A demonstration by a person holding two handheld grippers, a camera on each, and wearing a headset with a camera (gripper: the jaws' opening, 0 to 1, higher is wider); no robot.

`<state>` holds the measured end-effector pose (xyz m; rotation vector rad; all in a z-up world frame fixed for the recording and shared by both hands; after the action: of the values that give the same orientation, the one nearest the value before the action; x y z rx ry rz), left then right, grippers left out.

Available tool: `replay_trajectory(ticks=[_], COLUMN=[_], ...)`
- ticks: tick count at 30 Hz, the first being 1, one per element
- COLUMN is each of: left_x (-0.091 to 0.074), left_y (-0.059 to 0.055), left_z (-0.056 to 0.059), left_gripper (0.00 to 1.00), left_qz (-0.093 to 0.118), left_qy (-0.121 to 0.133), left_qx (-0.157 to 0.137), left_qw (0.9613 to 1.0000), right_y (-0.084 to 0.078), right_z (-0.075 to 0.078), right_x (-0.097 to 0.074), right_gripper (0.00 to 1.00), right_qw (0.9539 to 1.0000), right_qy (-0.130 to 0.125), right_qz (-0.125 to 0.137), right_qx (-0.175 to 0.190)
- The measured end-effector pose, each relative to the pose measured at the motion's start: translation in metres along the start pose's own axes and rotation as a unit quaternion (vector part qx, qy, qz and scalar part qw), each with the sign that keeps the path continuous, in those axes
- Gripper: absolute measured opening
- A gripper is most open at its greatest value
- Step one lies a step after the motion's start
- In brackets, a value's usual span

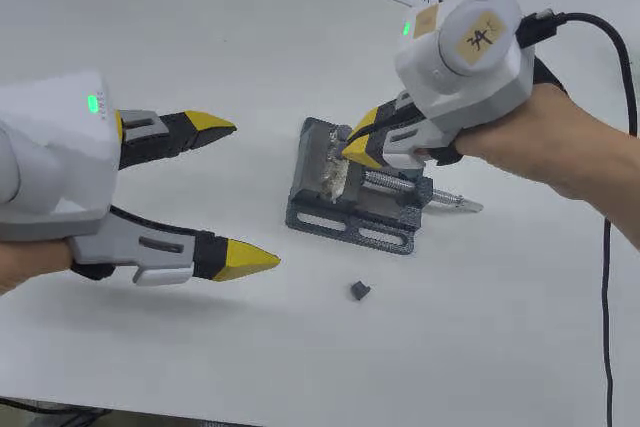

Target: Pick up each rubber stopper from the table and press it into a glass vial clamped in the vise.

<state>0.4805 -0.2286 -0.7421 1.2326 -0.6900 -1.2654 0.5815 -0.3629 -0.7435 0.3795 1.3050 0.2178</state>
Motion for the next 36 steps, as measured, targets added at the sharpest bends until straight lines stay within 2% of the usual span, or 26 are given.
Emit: replay_trajectory(ticks=[36], left_x=[0.0000], left_y=[0.0001], left_z=[-0.0037], left_gripper=[0.75], left_qz=[0.006], left_qy=[0.005], left_qx=[-0.002], left_qw=[1.0000], right_y=[0.0015], right_z=[0.0010], right_x=[0.0038], right_gripper=[0.02], right_qw=[0.9994], right_qy=[0.018], right_qz=[-0.023], right_qx=[-0.018])
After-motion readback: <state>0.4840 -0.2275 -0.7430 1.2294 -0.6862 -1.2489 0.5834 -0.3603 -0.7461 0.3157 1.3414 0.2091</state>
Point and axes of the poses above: the centre of the closed fingertips' face, and the gripper's own axes: x roughly forward along the fingers, z roughly to its right, y roughly out of its top, the point moved 6 cm from there along -x, roughly backward along the fingers, and after that the axes turned 15 degrees about -y, right-handed, at the moved point
